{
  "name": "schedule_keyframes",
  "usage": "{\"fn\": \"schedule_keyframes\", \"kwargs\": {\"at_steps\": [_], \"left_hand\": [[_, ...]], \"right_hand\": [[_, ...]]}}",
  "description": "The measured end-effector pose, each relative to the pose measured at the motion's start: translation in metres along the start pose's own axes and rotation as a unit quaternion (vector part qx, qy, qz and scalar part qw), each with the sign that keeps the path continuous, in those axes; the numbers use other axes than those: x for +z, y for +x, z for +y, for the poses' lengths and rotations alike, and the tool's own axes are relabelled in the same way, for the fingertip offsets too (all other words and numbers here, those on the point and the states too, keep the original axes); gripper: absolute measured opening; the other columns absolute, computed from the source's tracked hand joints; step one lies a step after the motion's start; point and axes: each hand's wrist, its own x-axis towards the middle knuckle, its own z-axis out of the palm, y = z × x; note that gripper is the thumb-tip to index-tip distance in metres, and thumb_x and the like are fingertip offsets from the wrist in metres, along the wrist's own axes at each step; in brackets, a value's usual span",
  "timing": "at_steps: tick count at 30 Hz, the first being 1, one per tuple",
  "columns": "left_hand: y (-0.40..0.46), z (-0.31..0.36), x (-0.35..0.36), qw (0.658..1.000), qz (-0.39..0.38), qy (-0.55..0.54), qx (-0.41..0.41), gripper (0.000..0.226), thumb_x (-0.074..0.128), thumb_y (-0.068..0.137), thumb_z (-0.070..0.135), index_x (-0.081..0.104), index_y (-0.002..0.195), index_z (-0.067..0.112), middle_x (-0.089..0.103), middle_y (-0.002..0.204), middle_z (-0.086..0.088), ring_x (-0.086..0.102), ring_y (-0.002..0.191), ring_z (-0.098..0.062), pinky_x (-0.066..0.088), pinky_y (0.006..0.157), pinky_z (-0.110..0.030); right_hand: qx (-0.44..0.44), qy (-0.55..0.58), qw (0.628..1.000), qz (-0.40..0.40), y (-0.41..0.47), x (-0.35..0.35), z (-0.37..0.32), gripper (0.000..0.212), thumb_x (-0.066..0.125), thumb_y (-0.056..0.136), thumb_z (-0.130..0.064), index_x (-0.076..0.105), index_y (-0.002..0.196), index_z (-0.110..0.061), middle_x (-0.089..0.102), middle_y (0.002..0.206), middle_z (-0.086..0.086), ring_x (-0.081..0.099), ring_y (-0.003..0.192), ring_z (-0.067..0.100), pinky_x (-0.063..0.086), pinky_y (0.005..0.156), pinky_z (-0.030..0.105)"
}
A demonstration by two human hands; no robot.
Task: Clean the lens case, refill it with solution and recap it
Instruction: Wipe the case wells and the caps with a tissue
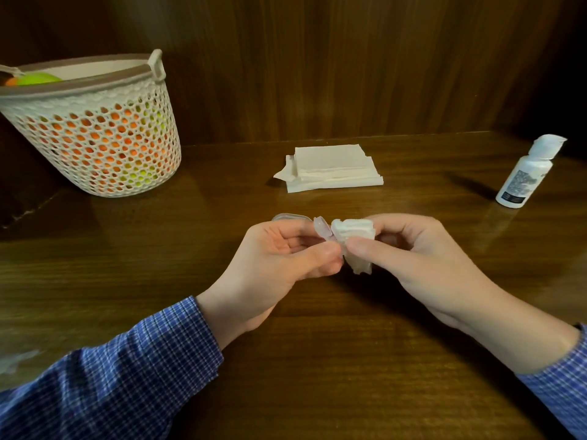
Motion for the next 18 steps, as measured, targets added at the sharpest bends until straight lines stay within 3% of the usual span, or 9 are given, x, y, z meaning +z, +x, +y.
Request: {"fn": "schedule_keyframes", "kwargs": {"at_steps": [7, 11, 14, 16, 18], "left_hand": [[-0.003, -0.001, 0.001, 0.995, -0.001, 0.073, 0.065, 0.032, 0.077, 0.078, 0.02, 0.079, 0.11, 0.016, 0.079, 0.108, -0.008, 0.077, 0.1, -0.027, 0.064, 0.081, -0.031], [-0.004, -0.001, 0.003, 0.993, -0.014, 0.091, 0.08, 0.025, 0.077, 0.082, 0.014, 0.079, 0.106, 0.022, 0.08, 0.107, -0.007, 0.077, 0.098, -0.025, 0.063, 0.08, -0.028], [-0.004, -0.001, 0.001, 0.991, -0.013, 0.104, 0.08, 0.021, 0.078, 0.084, 0.012, 0.08, 0.104, 0.021, 0.079, 0.105, -0.008, 0.077, 0.097, -0.027, 0.063, 0.081, -0.03], [-0.003, 0.0, 0.0, 0.992, -0.011, 0.105, 0.075, 0.016, 0.079, 0.087, 0.011, 0.08, 0.102, 0.015, 0.079, 0.101, -0.012, 0.077, 0.093, -0.028, 0.063, 0.082, -0.032], [-0.003, 0.001, -0.001, 0.994, -0.008, 0.087, 0.063, 0.014, 0.08, 0.087, 0.015, 0.079, 0.1, 0.01, 0.078, 0.098, -0.015, 0.076, 0.088, -0.026, 0.063, 0.081, -0.031]], "right_hand": [[0.078, 0.083, 0.989, -0.098, 0.0, -0.002, -0.005, 0.035, 0.076, 0.074, -0.052, 0.079, 0.089, -0.021, 0.076, 0.091, 0.007, 0.074, 0.091, 0.017, 0.057, 0.079, 0.029], [0.066, 0.056, 0.994, -0.07, 0.0, -0.001, -0.006, 0.024, 0.076, 0.08, -0.042, 0.081, 0.086, -0.019, 0.075, 0.089, 0.007, 0.068, 0.086, 0.016, 0.056, 0.085, 0.035], [0.081, 0.048, 0.994, -0.063, 0.001, -0.004, -0.007, 0.023, 0.075, 0.075, -0.04, 0.083, 0.081, -0.019, 0.077, 0.093, 0.004, 0.068, 0.1, 0.016, 0.053, 0.1, 0.046], [0.088, 0.061, 0.993, -0.044, 0.001, -0.007, -0.007, 0.015, 0.078, 0.07, -0.032, 0.085, 0.079, -0.021, 0.079, 0.102, -0.001, 0.067, 0.112, 0.013, 0.051, 0.103, 0.042], [0.093, 0.1, 0.99, -0.02, 0.002, -0.012, -0.005, 0.015, 0.085, 0.066, -0.023, 0.085, 0.081, -0.021, 0.08, 0.103, -0.001, 0.069, 0.112, 0.015, 0.053, 0.095, 0.034]]}}
